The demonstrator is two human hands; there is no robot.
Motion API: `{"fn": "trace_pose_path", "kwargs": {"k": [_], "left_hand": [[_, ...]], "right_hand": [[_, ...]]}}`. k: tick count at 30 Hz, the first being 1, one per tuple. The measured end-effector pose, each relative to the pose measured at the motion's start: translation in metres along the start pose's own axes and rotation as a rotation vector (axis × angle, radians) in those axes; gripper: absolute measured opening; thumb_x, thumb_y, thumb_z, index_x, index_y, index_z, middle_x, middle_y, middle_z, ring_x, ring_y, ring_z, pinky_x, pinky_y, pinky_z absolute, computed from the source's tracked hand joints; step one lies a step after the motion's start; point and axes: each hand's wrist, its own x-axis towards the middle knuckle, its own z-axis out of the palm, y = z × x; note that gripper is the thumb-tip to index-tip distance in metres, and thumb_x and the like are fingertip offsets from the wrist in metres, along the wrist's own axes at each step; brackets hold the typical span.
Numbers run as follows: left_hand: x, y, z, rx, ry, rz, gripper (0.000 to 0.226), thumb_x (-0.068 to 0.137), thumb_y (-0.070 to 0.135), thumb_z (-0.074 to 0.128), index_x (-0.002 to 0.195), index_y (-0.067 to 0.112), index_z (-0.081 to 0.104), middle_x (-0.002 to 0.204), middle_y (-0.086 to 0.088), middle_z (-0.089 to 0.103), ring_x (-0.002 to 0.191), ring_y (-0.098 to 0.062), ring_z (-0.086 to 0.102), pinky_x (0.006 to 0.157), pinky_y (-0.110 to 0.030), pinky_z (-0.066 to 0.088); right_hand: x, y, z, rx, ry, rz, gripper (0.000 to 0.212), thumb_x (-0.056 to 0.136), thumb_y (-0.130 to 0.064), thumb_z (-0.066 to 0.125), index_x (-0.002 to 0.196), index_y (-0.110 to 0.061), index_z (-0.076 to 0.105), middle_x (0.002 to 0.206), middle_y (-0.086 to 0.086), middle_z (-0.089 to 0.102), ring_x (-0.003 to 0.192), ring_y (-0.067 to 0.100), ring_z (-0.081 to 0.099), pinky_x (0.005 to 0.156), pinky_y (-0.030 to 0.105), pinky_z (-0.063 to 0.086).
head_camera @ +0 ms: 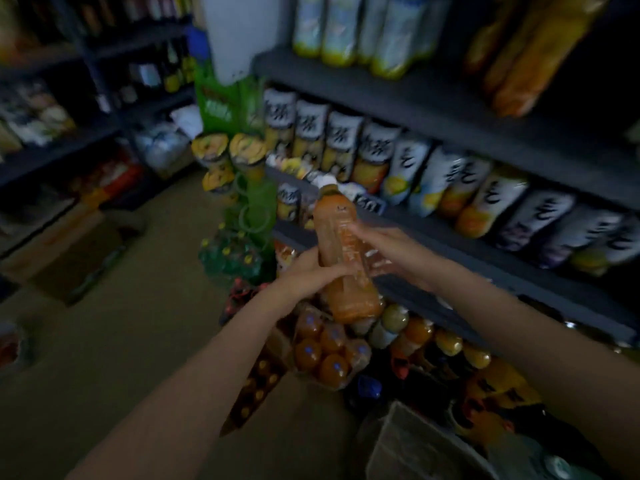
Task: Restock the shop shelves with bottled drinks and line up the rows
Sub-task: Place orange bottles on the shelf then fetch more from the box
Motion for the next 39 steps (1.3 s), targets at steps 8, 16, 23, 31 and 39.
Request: {"fn": "trace_pose_path", "kwargs": {"k": [8,16,23,31,39], "left_hand": [[0.034,0.134,0.170,0.397,-0.152,0.440,0.054,0.073,0.030,0.076,0.117,0.019,0.046,0.104,0.007,0.056,0.100,-0.009,0.055,0.079,-0.022,0.044],[0.051,0.219,0.413,0.497,-0.200,0.769,0.069,0.067,0.029,0.081,0.126,0.019,0.046,0.118,-0.003,0.062,0.108,-0.018,0.058,0.090,-0.036,0.049],[0.071,0.263,0.567,0.563,-0.086,0.733,0.058,0.075,0.028,0.075,0.125,0.016,0.048,0.120,-0.006,0.060,0.111,-0.024,0.056,0.087,-0.031,0.046],[0.105,0.260,0.636,0.678,0.006,0.589,0.046,0.088,0.026,0.059,0.131,0.017,0.044,0.132,-0.007,0.048,0.119,-0.025,0.050,0.095,-0.034,0.043],[0.127,0.263,0.647,0.947,-0.001,0.514,0.068,0.091,0.020,0.055,0.147,0.030,0.018,0.156,0.001,-0.009,0.139,-0.032,0.019,0.111,-0.037,0.029]], "right_hand": [[-0.140,0.021,-0.167,0.098,0.400,-0.137,0.028,0.082,-0.039,0.064,0.099,-0.018,0.062,0.079,-0.003,0.070,0.070,0.010,0.065,0.066,0.026,0.054],[-0.262,0.114,-0.356,-0.140,0.974,-0.261,0.057,0.065,-0.043,0.078,0.111,-0.014,0.060,0.104,0.000,0.067,0.097,0.014,0.063,0.085,0.031,0.051],[-0.315,0.182,-0.472,-0.309,1.123,-0.348,0.068,0.066,-0.027,0.081,0.122,-0.007,0.049,0.111,0.010,0.064,0.103,0.025,0.060,0.081,0.032,0.048],[-0.309,0.228,-0.546,-0.168,1.223,-0.136,0.064,0.077,-0.037,0.072,0.120,-0.002,0.039,0.114,0.015,0.059,0.102,0.032,0.060,0.077,0.040,0.051],[-0.299,0.253,-0.579,-0.298,1.215,0.117,0.065,0.087,-0.036,0.060,0.130,-0.002,0.026,0.131,0.017,0.043,0.114,0.038,0.051,0.081,0.045,0.045]]}}
